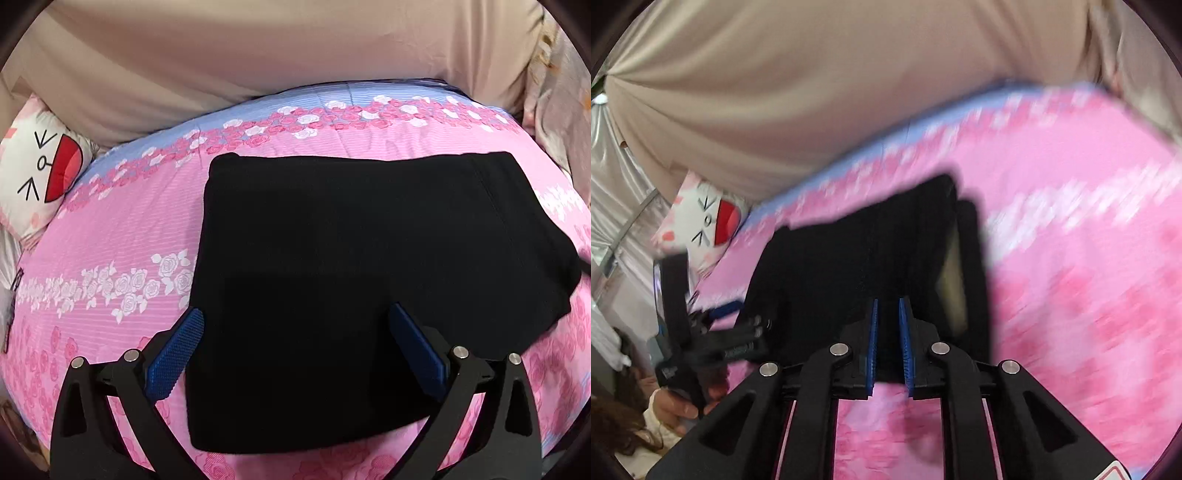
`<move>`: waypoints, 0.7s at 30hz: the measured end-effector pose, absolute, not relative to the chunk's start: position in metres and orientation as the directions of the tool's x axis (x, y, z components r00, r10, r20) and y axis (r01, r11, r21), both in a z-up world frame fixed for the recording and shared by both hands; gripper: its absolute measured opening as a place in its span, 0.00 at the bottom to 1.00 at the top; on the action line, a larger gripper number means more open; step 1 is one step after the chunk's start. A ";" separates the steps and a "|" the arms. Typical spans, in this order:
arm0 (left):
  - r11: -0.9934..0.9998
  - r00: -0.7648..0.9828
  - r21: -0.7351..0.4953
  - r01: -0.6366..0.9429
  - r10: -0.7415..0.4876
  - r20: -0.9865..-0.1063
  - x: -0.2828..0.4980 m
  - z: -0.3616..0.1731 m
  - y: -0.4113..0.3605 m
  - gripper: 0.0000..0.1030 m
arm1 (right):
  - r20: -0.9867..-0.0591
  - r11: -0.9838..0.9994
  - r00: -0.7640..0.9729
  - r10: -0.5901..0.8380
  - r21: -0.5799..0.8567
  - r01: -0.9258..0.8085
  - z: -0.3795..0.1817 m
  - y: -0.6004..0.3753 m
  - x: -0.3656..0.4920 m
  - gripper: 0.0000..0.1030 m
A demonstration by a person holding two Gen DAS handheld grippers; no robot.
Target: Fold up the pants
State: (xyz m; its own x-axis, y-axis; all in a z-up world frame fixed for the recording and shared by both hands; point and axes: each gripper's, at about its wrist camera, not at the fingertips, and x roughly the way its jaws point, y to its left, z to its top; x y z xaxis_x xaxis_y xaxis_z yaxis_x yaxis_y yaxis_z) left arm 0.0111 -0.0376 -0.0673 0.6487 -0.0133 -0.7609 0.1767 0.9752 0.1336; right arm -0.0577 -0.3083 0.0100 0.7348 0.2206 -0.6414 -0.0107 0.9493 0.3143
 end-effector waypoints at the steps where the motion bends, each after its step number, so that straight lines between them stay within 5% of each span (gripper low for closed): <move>1: 0.975 0.650 0.132 0.177 -0.015 -0.760 0.010 -0.068 -0.037 0.95 | -0.639 0.959 0.749 0.174 0.282 0.018 0.017 -0.320 -0.057 0.13; 7: 0.976 0.662 0.133 0.171 -0.014 -0.749 0.008 -0.071 -0.036 0.96 | -0.698 0.997 0.713 0.062 0.080 -0.008 0.006 -0.327 -0.015 0.15; 17: 0.985 0.631 0.064 0.161 -0.053 -0.774 0.013 -0.074 -0.024 0.96 | -0.717 0.950 0.634 0.291 0.138 -0.280 -0.005 -0.288 -0.010 0.15; 21: 0.986 0.630 0.078 0.150 -0.034 -0.776 0.012 -0.074 -0.028 0.96 | -0.730 0.930 0.584 0.354 0.211 -0.299 -0.014 -0.305 0.000 0.33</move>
State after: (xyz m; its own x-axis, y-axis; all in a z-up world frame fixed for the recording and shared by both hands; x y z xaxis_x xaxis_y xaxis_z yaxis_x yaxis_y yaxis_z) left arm 0.0123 -0.0277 -0.0741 0.6302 -0.0344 -0.7757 0.1503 0.9855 0.0784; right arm 0.0003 -0.3046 -0.0142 0.5843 0.3540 -0.7303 -0.2993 0.9304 0.2115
